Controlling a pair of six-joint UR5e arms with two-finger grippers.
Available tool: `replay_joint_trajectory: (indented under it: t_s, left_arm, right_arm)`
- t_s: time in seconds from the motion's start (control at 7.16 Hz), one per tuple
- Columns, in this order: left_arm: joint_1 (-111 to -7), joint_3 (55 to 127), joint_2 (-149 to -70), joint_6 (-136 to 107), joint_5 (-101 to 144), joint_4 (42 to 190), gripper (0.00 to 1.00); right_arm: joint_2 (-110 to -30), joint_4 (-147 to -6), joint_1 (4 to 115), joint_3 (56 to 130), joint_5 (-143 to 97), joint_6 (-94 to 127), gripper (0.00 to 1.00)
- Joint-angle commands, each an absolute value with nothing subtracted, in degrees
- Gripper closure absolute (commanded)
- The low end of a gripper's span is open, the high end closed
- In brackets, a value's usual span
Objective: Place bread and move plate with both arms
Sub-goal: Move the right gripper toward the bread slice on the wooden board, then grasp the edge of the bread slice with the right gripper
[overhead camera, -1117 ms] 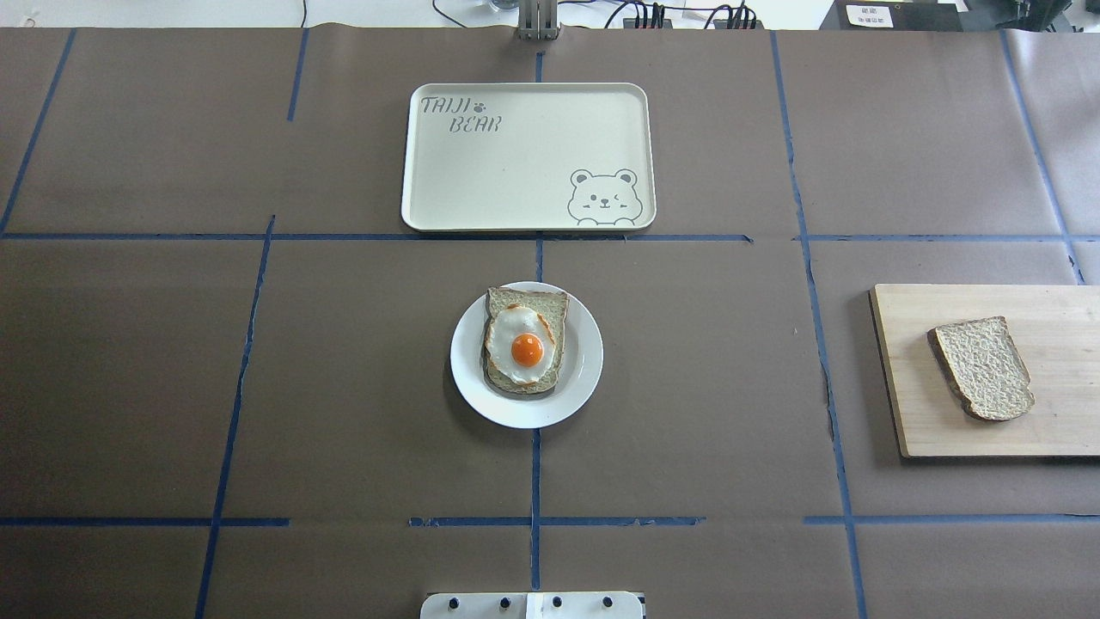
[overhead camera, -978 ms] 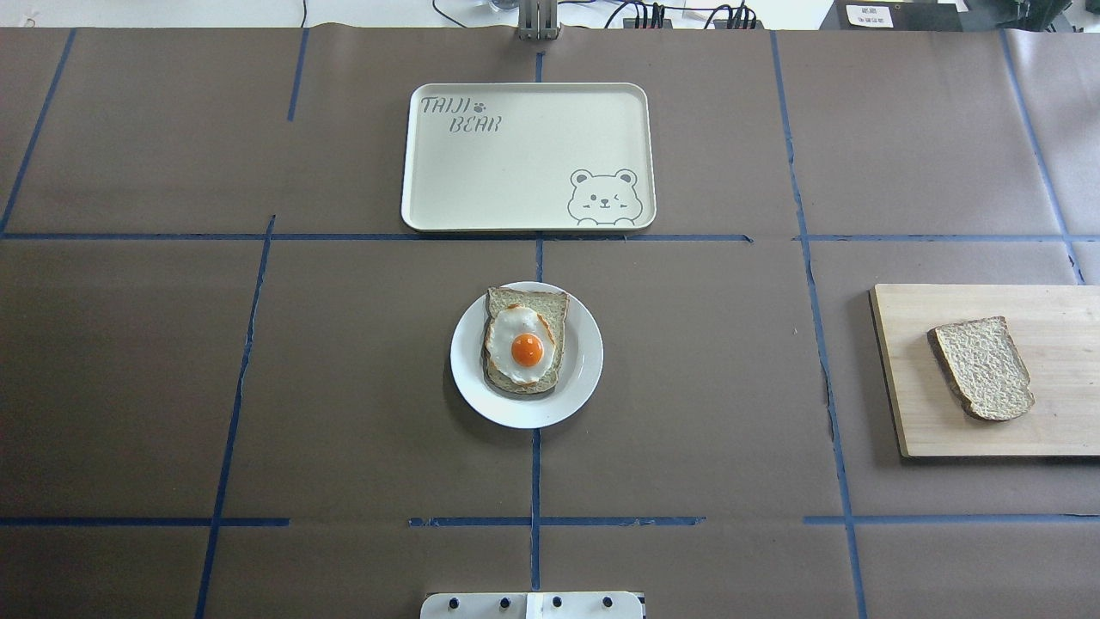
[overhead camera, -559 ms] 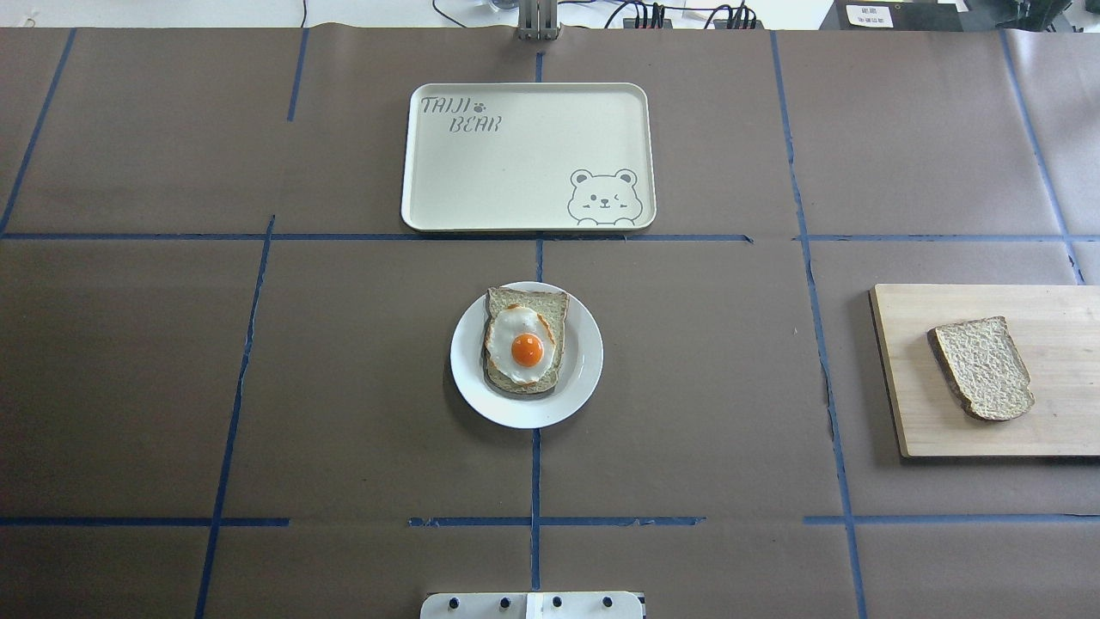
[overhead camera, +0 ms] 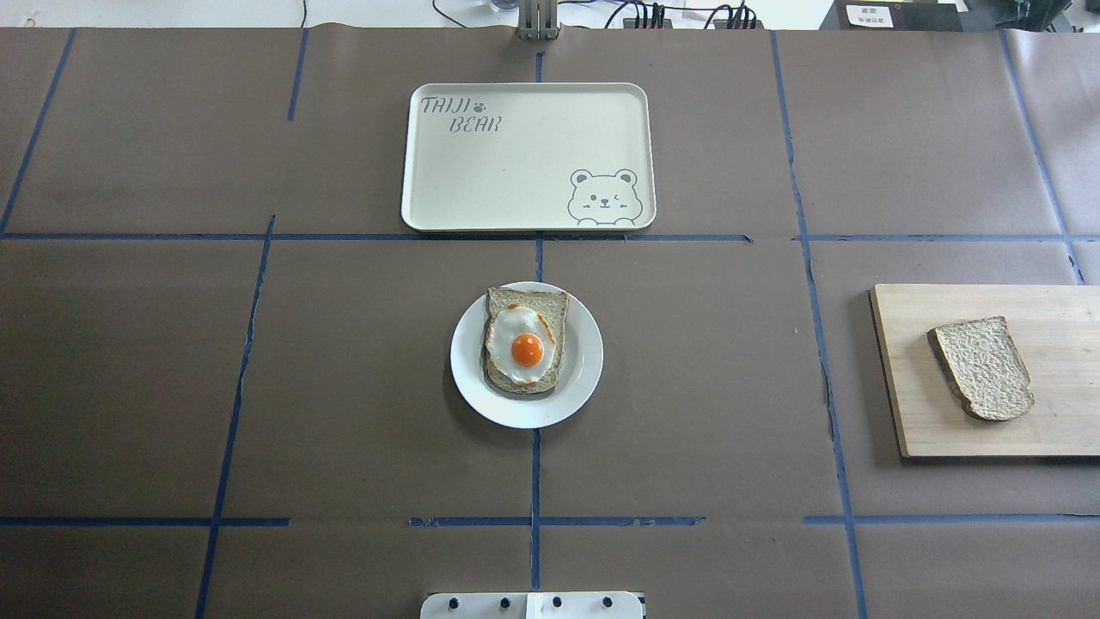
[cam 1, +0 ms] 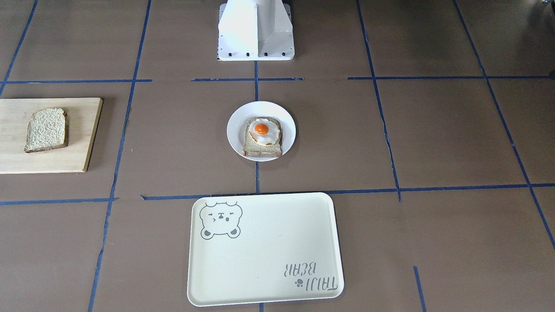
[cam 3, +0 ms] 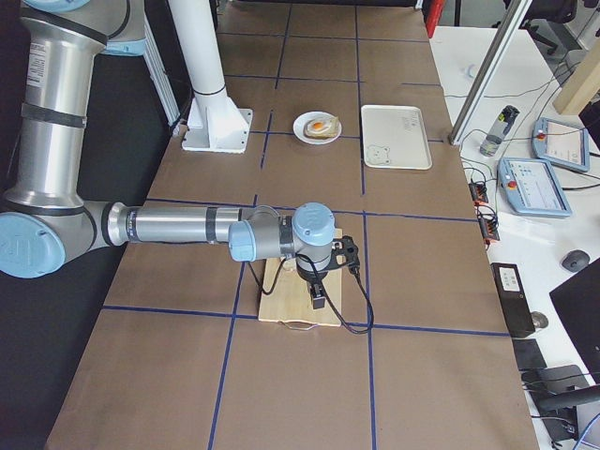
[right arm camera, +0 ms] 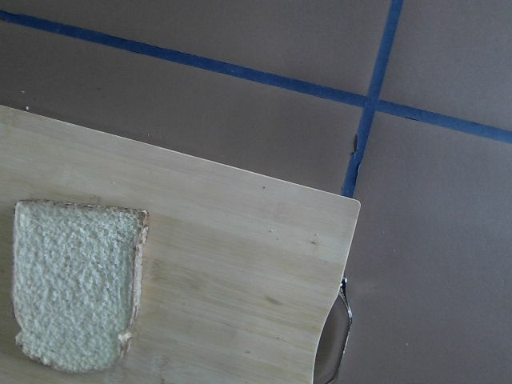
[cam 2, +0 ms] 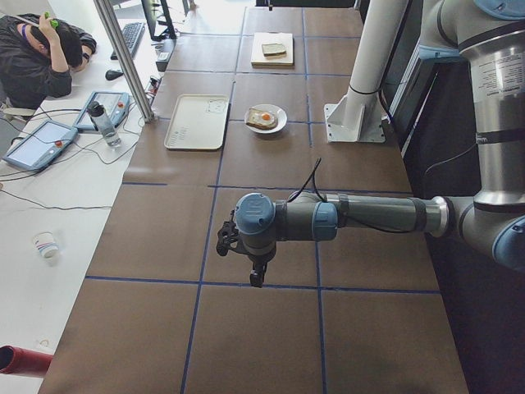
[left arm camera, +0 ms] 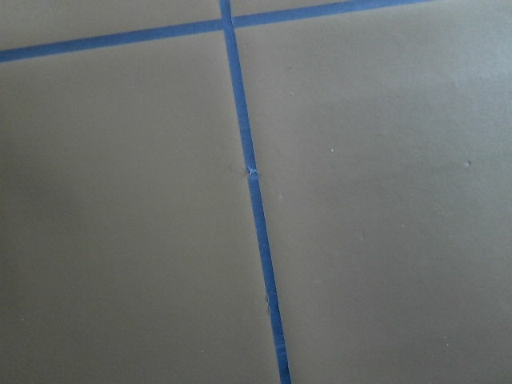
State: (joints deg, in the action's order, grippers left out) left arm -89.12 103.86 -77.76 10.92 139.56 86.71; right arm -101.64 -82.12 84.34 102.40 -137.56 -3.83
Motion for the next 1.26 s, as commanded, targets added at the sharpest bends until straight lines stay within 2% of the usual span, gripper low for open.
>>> replay_joint_trajectory:
  t_s: [0.0,0.28,0.7,1.12]
  left_arm:
    - [-89.12,103.89,-77.87,10.90,139.66,86.84,0.00]
    - [-89.12,103.97,-77.87,10.90,139.83,86.84,0.00]
    - [-89.21,103.89,-77.78,10.90,139.83,86.84,0.00]
    - [-89.12,103.80,-77.78,10.90,139.92,86.84,0.00]
  right_arm:
    - [-102.21,-77.28,83.59,101.52,-140.89,1.02,0.00]
    - [-103.70,-63.37,79.22,99.33,-140.80,14.60,0.00]
    - [-103.62,-28.40,65.01,88.53,-132.94,45.07,0.00]
    - [-104.85,-24.52,58.90,88.51,-130.34,49.48,0.05]
